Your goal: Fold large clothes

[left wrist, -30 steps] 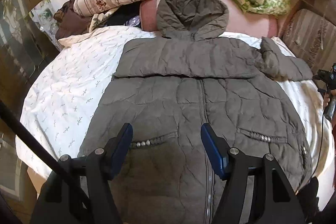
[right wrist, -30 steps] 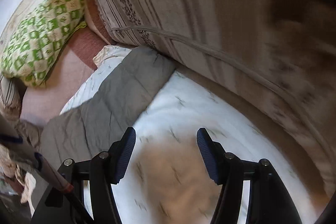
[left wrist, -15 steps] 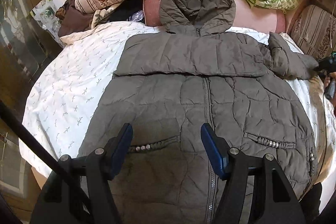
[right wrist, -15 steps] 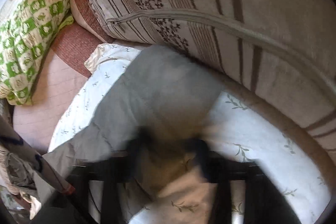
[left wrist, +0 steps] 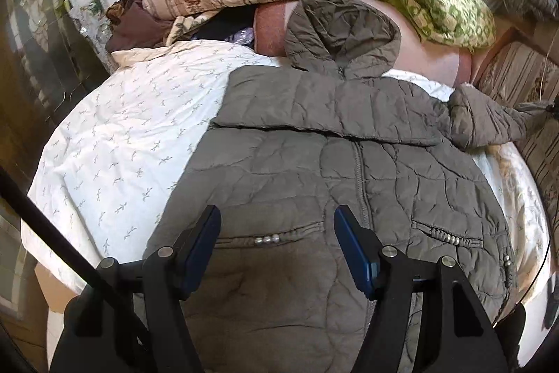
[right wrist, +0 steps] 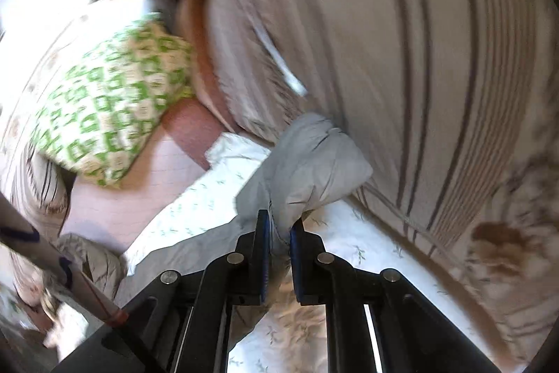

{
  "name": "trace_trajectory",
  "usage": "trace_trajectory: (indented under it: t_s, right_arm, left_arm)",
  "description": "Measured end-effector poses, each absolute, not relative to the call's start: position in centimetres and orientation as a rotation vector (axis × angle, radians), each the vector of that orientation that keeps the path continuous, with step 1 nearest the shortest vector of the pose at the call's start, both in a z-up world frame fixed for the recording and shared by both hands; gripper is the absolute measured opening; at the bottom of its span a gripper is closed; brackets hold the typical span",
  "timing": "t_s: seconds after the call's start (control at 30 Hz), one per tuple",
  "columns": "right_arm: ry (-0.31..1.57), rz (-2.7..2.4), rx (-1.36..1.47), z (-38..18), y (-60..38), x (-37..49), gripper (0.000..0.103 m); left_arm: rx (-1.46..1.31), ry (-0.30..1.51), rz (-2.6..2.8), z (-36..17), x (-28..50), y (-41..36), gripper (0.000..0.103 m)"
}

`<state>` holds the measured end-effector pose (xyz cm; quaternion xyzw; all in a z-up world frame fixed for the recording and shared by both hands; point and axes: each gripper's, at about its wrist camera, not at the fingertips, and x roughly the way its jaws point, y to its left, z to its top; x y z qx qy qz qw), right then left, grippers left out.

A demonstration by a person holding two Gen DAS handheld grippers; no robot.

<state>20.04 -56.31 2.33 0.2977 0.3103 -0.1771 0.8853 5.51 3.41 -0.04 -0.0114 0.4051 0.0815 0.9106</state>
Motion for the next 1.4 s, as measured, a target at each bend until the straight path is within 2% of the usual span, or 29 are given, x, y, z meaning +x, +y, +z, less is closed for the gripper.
trace_trajectory:
  t_s: [0.27,0.43,0.63,0.87,0.93,1.0,1.07,1.2,1.4]
  right_arm:
    - [0.58,-0.166,0.361,12.0,-41.7,20.4,0.011]
    - [0.596,0.041,0.285,13.3,-31.7,20.3,0.011]
    - [0.684,0.24,0.217,9.7,-21.1,20.3,0.01]
    - [0.886,0.336,0.232,0.0,-13.2,22.0,0.012]
    - [0.949,0.353,0.248,-2.5,-12.2,22.1,0.021]
    - [0.986,0.367,0.266,-4.1,-12.1,21.6,0.049]
    - [0.976,0.363,0.271,-4.7,-12.4,20.7,0.061]
    - [0.944,0.342,0.274,-4.2,-15.0,18.4,0.066]
    - [0.913,0.302,0.323,-3.4,-20.2,15.5,0.067]
  left_arm:
    - [-0.1,0.828,0.206,0.1,2.9,7.6,0.066]
    - [-0.136,0.811,0.242,0.4,1.7,9.9,0.066]
    - [-0.167,0.801,0.291,0.5,1.0,12.3,0.066]
    - [-0.151,0.784,0.321,1.3,1.1,13.4,0.066]
    - [-0.143,0.778,0.316,1.6,1.4,13.4,0.066]
    - [-0.137,0.774,0.307,1.8,2.1,13.2,0.067]
    - [-0.125,0.773,0.295,1.8,3.1,12.8,0.068]
    - [-0.115,0.783,0.206,1.7,6.8,11.2,0.071]
    - [-0.14,0.843,0.021,-0.3,14.9,7.8,0.072]
